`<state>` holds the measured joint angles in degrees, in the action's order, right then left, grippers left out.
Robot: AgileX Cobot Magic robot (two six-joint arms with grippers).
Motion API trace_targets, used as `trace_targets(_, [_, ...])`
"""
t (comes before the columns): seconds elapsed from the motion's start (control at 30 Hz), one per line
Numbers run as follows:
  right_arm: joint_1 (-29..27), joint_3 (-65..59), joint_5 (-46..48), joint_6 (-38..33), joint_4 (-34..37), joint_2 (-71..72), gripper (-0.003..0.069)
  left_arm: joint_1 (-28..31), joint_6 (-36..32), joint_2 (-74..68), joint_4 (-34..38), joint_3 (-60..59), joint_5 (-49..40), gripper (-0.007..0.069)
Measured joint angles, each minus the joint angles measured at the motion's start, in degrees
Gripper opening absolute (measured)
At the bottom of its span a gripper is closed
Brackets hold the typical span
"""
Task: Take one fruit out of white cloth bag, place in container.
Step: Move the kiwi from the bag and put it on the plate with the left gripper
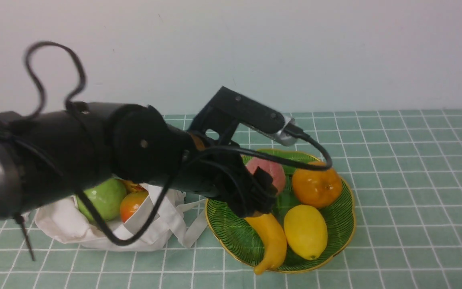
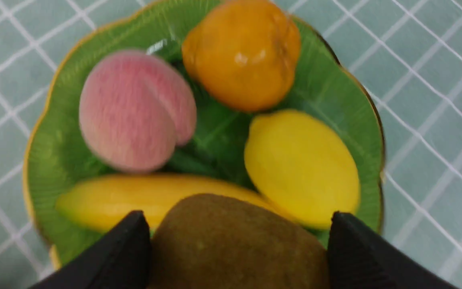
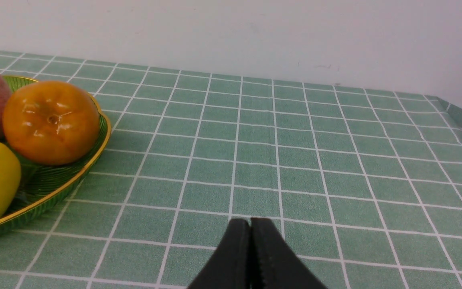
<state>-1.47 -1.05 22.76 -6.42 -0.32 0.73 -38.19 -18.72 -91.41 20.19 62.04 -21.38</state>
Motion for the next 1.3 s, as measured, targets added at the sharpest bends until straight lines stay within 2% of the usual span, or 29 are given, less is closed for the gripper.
trace_targets(0.1, [0.0, 0.0, 0.0, 0.0, 0.0, 0.0, -0.0015, -0.94, 0.06, -5.62, 0.25, 0.0, 9.86, 0.0507])
trace_targets(0.23, [0.0, 0.0, 0.0, 0.0, 0.0, 0.0, -0.0015, -1.05, 0.06, -9.84, 0.32, 0.0, 15.46, 0.0507])
trace_targets(0.53, [0.0, 0.0, 0.0, 0.0, 0.0, 0.0, -0.0015, -1.09, 1.54, -12.7, 0.53, 0.0, 21.38, 0.0507])
trace_targets(0.7, [0.0, 0.0, 0.0, 0.0, 0.0, 0.0, -0.0015, -1.16, 1.54, -12.7, 0.65, 0.0, 20.69, 0.0514])
trace_targets(0.83, [0.0, 0.0, 0.0, 0.0, 0.0, 0.0, -0.0015, -1.16, 1.54, -12.7, 0.7, 0.19, 18.58, 0.0558])
trace_targets(0.93, [0.0, 0.0, 0.0, 0.0, 0.0, 0.0, -0.0015, -1.16, 1.54, -12.7, 0.69, 1.92, 13.82, 0.059])
trace_targets(1.1, [0.0, 0.0, 0.0, 0.0, 0.0, 0.0, -0.0015, -1.16, 1.54, -11.83, 0.13, 6.11, 7.53, 0.0587])
trace_targets(1.13, [0.0, 0.0, 0.0, 0.0, 0.0, 0.0, -0.0015, -0.97, 1.6, -10.69, -0.21, 7.19, 5.81, 0.0563])
trace_targets(1.27, [0.0, 0.0, 0.0, 0.0, 0.0, 0.0, -0.0015, 0.74, 4.99, -5.09, -1.27, 8.23, 1.44, 0.038])
trace_targets(1.3, [0.0, 0.0, 0.0, 0.0, 0.0, 0.0, -0.0015, 1.59, 6.52, -3.01, -1.51, 8.29, 0.27, 0.0296])
